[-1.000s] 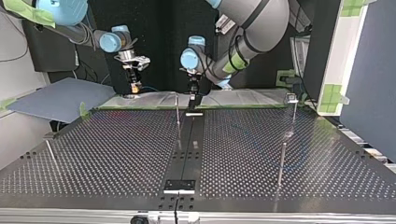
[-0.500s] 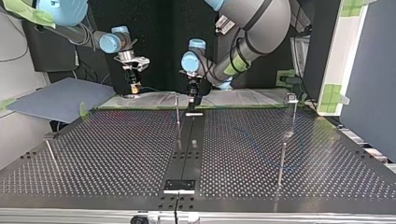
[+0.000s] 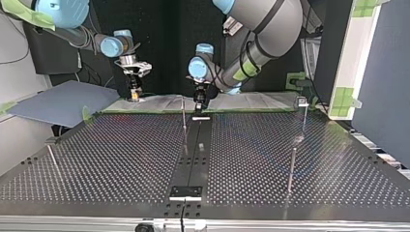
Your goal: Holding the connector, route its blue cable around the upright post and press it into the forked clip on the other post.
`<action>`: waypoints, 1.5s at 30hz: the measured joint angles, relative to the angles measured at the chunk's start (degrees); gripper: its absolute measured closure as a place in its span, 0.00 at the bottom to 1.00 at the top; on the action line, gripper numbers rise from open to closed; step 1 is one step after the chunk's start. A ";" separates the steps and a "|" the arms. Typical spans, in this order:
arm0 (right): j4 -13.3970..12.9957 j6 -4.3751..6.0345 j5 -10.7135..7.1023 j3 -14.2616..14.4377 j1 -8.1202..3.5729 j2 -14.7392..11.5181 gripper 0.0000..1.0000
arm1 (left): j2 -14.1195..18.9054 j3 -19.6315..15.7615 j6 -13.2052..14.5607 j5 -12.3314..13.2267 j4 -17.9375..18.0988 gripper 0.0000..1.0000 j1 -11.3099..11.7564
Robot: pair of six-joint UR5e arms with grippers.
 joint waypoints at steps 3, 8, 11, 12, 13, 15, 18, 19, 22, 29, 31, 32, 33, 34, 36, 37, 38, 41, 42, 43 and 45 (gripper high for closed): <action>0.12 0.00 0.24 -0.45 -0.01 0.33 1.00 | 0.00 0.01 0.07 -0.04 -0.19 0.98 0.24; 1.57 -0.71 0.36 -1.50 -0.06 2.02 1.00 | 0.00 0.04 0.45 0.27 -0.20 0.98 0.43; 2.58 -1.43 0.39 -1.97 -0.09 2.75 1.00 | -0.01 0.16 0.53 0.45 -0.18 0.98 0.54; 2.77 -1.57 0.39 -2.10 -0.10 2.86 1.00 | -0.02 0.20 0.54 0.49 -0.17 0.98 0.62; 2.93 -1.67 0.40 -2.24 -0.10 2.95 1.00 | -0.02 0.23 0.56 0.50 -0.17 0.98 0.69; 3.16 -1.79 0.40 -2.55 -0.10 3.08 1.00 | -0.02 0.28 0.58 0.55 -0.17 0.98 0.83; 3.30 -1.84 0.40 -2.90 -0.11 3.15 1.00 | -0.05 0.31 0.60 0.62 -0.16 0.98 0.92; 3.32 -1.84 0.40 -3.00 -0.12 3.17 1.00 | -0.06 0.33 0.61 0.68 -0.16 0.98 0.93; 3.39 -1.86 0.40 -3.41 -0.12 3.22 1.00 | -0.07 0.31 0.61 0.86 -0.16 0.98 0.93; 3.53 -1.87 0.41 -4.04 -0.12 3.27 1.00 | -1.33 1.28 0.62 2.22 -1.03 0.98 0.98; 3.48 -1.89 0.41 -4.06 -0.12 3.30 1.00 | -2.03 2.20 0.70 2.35 -1.91 0.98 0.84; 3.46 -1.89 0.40 -4.07 -0.11 3.31 1.00 | -2.23 2.61 0.70 2.38 -2.34 0.98 0.77; 3.43 -1.91 0.41 -4.09 -0.12 3.32 1.00 | -2.36 3.04 0.68 2.40 -2.78 0.98 0.70; 3.40 -1.92 0.41 -4.12 -0.12 3.32 1.00 | -2.44 3.50 0.67 2.42 -3.21 0.98 0.65; 3.37 -1.93 0.41 -4.19 -0.12 3.35 1.00 | -2.58 4.74 0.53 2.43 -4.37 0.98 0.63; 3.36 -1.92 0.41 -4.24 -0.12 3.35 1.00 | -2.60 5.22 0.43 2.44 -4.64 0.98 0.68; 3.36 -1.91 0.40 -4.31 -0.12 3.37 1.00 | -2.61 5.66 0.33 2.45 -4.82 0.98 0.74; 3.35 -1.86 0.41 -4.44 -0.12 3.43 1.00 | -2.62 6.52 0.10 2.46 -5.05 0.98 1.00; 3.35 -1.84 0.41 -4.50 -0.12 3.48 1.00 | -2.62 6.64 0.07 2.46 -5.07 0.98 1.10; 3.36 -1.81 0.41 -4.61 -0.11 3.56 1.00 | -2.62 6.75 0.04 2.46 -5.07 0.98 1.22; 3.51 -1.74 0.40 -4.99 -0.12 3.85 1.00 | -2.63 6.83 0.02 2.46 -5.08 0.98 1.39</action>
